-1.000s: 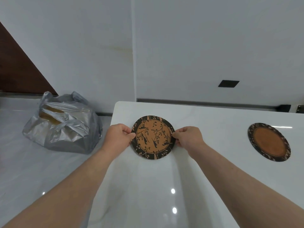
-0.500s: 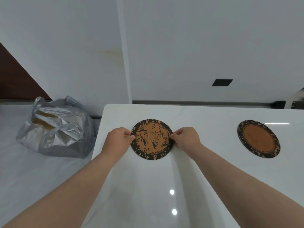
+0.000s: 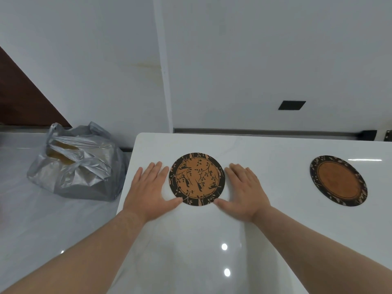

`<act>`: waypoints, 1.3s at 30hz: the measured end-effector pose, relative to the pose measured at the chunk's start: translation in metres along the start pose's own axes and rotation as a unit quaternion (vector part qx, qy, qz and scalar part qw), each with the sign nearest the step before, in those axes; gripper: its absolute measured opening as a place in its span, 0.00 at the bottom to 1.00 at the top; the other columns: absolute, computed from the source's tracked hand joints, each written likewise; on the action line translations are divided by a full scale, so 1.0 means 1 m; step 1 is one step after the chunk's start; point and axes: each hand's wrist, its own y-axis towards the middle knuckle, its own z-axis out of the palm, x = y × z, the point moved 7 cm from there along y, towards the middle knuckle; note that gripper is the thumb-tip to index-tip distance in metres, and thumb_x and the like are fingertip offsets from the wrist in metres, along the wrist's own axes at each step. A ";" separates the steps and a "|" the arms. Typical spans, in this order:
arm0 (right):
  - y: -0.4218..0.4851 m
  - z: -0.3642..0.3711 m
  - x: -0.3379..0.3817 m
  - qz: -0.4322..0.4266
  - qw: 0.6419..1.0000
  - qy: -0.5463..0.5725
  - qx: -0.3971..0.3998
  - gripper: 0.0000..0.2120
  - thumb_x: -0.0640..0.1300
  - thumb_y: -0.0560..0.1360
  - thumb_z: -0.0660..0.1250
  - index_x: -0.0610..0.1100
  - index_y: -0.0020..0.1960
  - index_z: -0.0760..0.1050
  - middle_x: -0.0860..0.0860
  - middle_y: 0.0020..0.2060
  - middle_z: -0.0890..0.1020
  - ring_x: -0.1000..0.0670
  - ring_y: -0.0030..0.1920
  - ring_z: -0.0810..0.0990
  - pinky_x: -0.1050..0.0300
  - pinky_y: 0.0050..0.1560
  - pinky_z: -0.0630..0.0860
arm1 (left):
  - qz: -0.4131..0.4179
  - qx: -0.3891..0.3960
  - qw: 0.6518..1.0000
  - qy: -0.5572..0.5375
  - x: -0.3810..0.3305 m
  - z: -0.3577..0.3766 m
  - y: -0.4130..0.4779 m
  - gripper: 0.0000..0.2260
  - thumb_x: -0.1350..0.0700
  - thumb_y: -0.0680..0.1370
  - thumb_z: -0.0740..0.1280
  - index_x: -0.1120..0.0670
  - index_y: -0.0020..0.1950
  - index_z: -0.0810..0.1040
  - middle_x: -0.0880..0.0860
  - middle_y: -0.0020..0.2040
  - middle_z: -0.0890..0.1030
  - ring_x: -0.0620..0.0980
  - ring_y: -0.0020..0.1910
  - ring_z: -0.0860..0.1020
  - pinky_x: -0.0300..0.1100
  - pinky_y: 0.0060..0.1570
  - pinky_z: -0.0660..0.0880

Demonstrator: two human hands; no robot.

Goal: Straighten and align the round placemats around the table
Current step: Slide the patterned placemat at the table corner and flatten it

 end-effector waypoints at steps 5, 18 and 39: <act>0.002 0.000 -0.001 0.000 1.000 0.007 -0.008 0.45 0.74 0.69 0.54 0.49 0.77 0.52 0.48 0.77 0.56 0.48 0.77 0.49 0.51 0.76 0.41 | -0.002 -0.005 1.000 -0.005 0.000 -0.001 0.001 0.43 0.25 0.67 0.54 0.45 0.77 0.53 0.50 0.79 0.51 0.48 0.78 0.46 0.51 0.76 0.42; 0.003 0.002 -0.003 0.003 1.000 0.003 0.000 0.43 0.74 0.70 0.51 0.51 0.78 0.51 0.48 0.78 0.55 0.48 0.78 0.48 0.49 0.77 0.43 | -0.001 -0.006 1.000 0.000 0.000 -0.001 0.000 0.43 0.25 0.68 0.52 0.45 0.78 0.53 0.50 0.79 0.51 0.48 0.78 0.46 0.50 0.76 0.41; 0.003 0.005 -0.004 -0.001 1.000 0.001 0.010 0.38 0.70 0.74 0.47 0.52 0.78 0.49 0.47 0.78 0.54 0.47 0.78 0.46 0.50 0.77 0.40 | 0.000 -0.008 1.000 -0.002 0.002 0.001 0.000 0.40 0.27 0.70 0.48 0.45 0.78 0.53 0.51 0.79 0.52 0.48 0.78 0.47 0.50 0.76 0.41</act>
